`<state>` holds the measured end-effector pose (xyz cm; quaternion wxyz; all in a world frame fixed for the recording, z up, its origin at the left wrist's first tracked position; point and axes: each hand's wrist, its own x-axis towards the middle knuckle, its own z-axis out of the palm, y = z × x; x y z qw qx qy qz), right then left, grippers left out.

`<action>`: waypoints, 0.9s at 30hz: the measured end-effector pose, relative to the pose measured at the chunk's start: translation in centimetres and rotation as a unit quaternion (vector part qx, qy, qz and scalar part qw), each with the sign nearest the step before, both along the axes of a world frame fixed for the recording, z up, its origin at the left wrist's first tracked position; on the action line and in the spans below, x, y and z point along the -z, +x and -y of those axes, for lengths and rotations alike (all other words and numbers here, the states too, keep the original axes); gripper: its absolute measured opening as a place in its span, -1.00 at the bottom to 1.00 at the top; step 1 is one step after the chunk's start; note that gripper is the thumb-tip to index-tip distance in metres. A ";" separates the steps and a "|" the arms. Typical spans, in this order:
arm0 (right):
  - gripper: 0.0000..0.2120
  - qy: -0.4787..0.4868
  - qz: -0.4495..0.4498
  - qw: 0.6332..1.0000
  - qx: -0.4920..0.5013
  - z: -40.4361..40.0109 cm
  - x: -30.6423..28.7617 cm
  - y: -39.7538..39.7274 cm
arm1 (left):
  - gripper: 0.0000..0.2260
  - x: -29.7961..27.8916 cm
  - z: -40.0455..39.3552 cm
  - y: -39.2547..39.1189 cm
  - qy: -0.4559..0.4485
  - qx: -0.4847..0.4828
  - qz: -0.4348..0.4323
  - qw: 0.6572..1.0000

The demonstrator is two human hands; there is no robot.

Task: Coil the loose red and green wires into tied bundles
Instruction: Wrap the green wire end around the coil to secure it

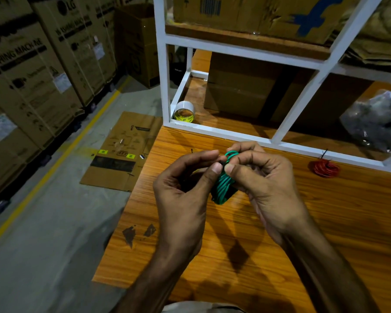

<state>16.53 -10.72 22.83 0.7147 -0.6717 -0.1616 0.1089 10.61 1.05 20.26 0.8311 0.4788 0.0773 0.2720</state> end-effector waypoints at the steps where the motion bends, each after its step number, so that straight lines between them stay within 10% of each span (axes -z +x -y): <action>1: -0.93 0.001 -0.003 1.000 0.000 0.0 0.1 0.0 | -0.83 0.0 0.0 0.0 -0.003 -0.002 -0.006 1.000; 27: -0.92 -0.025 -0.011 0.999 0.021 -0.3 0.0 -0.1 | -0.79 -1.7 0.1 0.1 -0.192 0.078 -0.065 0.976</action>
